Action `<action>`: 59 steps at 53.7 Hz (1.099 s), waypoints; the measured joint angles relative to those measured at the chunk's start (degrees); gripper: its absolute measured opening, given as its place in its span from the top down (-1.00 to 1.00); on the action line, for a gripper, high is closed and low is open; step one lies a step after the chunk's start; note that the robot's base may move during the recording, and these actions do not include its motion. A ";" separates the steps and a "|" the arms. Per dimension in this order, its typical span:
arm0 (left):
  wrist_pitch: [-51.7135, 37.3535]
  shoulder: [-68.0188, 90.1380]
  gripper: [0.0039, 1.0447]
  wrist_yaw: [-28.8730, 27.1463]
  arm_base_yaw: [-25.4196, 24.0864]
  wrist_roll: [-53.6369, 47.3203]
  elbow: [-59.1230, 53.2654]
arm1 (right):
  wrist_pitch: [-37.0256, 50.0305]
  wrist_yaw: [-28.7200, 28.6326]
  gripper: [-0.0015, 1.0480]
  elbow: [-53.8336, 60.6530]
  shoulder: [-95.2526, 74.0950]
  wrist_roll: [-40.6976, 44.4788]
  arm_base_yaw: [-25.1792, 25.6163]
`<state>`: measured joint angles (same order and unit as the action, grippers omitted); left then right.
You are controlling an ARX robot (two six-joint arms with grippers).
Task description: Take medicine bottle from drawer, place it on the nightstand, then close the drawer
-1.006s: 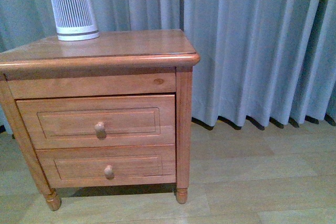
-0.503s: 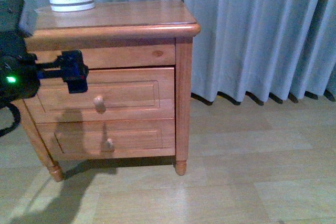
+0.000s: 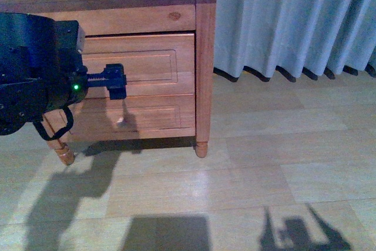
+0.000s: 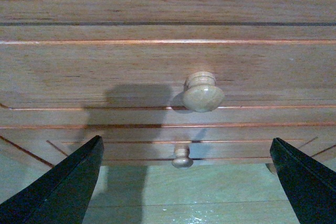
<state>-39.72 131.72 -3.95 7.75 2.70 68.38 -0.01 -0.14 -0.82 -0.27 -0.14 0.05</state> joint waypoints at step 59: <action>-3.23 9.27 0.33 -2.91 1.57 4.66 11.08 | 0.00 0.00 -0.87 0.00 0.00 0.00 0.00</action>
<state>-42.96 140.99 -6.85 9.32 7.35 79.46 -0.01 -0.14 -0.82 -0.27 -0.14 0.05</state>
